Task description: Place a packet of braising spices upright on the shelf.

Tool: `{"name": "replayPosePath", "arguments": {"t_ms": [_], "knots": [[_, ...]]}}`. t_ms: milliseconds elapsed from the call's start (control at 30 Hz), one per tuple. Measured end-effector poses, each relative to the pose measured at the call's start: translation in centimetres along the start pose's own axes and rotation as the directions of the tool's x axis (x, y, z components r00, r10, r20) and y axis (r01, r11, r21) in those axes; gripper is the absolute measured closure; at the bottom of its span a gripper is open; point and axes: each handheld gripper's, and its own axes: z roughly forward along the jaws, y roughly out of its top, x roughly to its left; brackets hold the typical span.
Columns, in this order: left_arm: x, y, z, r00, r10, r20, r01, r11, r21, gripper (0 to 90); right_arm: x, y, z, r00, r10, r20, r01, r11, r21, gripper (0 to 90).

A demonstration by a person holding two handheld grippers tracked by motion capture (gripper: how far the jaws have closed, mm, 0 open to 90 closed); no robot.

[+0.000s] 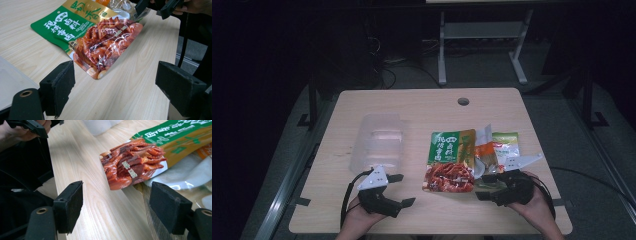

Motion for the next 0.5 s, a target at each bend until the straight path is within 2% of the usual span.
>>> {"name": "replayPosePath", "arguments": {"t_ms": [400,500], "knots": [[-0.2,0.0,0.0,0.9999,0.011,0.004,-0.011,0.9999,0.004,15.7,-0.1,1.4,0.0,0.9998,0.019,-0.009,-0.019,1.0,0.005,21.9],[-0.2,0.0,0.0,1.0,0.009,0.002,-0.009,1.0,0.004,15.6,-0.4,2.6,0.0,0.9988,0.033,-0.037,-0.032,0.999,0.024,17.3]]}}
